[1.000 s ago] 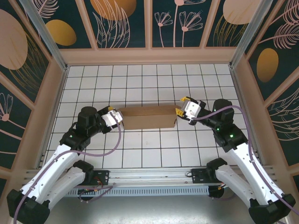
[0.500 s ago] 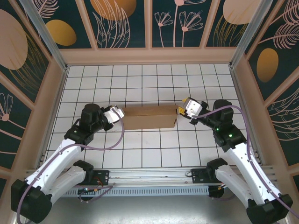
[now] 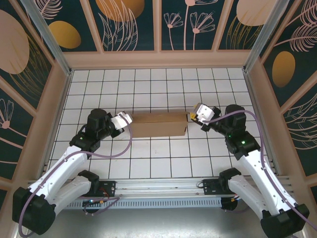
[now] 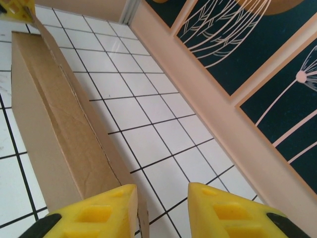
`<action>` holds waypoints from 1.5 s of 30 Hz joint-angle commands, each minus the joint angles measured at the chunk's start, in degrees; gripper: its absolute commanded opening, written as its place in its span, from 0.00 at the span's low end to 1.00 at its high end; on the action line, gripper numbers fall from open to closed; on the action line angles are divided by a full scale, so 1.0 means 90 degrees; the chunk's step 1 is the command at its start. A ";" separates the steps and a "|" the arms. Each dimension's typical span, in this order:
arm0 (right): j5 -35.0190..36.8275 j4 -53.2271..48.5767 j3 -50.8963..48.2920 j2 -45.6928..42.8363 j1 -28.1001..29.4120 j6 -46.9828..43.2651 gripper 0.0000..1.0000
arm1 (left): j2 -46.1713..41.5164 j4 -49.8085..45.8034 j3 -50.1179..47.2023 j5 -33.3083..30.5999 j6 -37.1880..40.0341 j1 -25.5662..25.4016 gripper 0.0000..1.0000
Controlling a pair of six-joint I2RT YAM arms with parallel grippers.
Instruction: Fold the paper box
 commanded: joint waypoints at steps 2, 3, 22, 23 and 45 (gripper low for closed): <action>0.0263 -0.0536 0.0174 0.0283 -0.0048 -0.0541 0.36 | 0.0014 0.0249 0.0200 0.0161 -0.0088 0.0036 0.05; 0.0295 -0.0526 0.0156 0.0317 -0.0048 -0.0632 0.37 | 0.0015 0.0264 0.0191 0.0169 -0.0085 0.0038 0.04; -0.0271 0.0014 -0.0163 0.1016 -0.0460 -0.0360 0.39 | 0.0022 0.0240 0.0231 0.0330 -0.0314 0.0038 0.00; -0.0302 0.0009 -0.0153 0.1048 -0.0459 -0.0339 0.38 | 0.0039 0.0224 0.0254 0.0336 -0.0325 0.0039 0.00; -0.0299 0.0165 -0.0456 0.1113 -0.0453 -0.0240 0.32 | 0.0278 -0.0053 0.0434 0.0400 -0.0448 0.0038 0.00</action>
